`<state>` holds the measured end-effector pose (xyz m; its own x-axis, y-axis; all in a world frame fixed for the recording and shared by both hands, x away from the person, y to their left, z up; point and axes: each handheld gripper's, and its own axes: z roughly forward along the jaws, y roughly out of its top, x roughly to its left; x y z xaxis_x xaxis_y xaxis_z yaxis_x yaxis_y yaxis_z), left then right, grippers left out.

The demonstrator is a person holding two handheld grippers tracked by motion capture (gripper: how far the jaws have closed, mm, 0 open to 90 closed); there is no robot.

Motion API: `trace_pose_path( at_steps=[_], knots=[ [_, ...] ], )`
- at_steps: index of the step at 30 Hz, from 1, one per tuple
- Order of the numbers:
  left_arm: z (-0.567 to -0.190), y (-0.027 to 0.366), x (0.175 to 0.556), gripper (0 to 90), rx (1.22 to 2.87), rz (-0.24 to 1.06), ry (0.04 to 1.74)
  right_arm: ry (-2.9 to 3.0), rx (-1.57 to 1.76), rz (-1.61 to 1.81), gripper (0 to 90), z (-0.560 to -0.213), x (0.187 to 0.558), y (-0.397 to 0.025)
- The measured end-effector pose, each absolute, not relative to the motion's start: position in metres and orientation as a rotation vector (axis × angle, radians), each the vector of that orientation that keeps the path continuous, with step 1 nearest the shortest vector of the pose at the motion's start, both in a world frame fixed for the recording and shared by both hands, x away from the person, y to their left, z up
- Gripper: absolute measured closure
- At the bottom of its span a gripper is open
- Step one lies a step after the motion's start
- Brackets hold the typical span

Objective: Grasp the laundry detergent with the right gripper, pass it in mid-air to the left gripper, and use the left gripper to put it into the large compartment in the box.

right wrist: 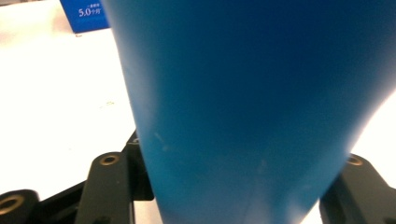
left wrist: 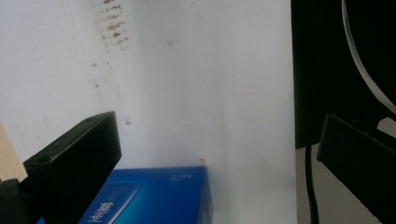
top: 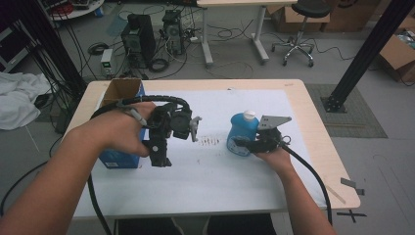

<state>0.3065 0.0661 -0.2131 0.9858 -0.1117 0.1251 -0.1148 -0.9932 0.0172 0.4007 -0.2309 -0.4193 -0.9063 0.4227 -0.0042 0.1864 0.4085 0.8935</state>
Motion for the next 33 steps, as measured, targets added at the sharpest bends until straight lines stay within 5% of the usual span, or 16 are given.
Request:
trace_pose_path(
  at_steps=[13,33],
  knots=[
    [-0.212,0.066,0.308,0.1,3.106,0.196,-0.177,2.451,0.52,1.499,46.5,-0.412,0.402,-0.235],
    [-0.207,0.056,0.319,0.1,3.116,0.187,-0.176,2.553,0.219,1.432,46.9,-0.338,0.386,-0.24]
  ],
)
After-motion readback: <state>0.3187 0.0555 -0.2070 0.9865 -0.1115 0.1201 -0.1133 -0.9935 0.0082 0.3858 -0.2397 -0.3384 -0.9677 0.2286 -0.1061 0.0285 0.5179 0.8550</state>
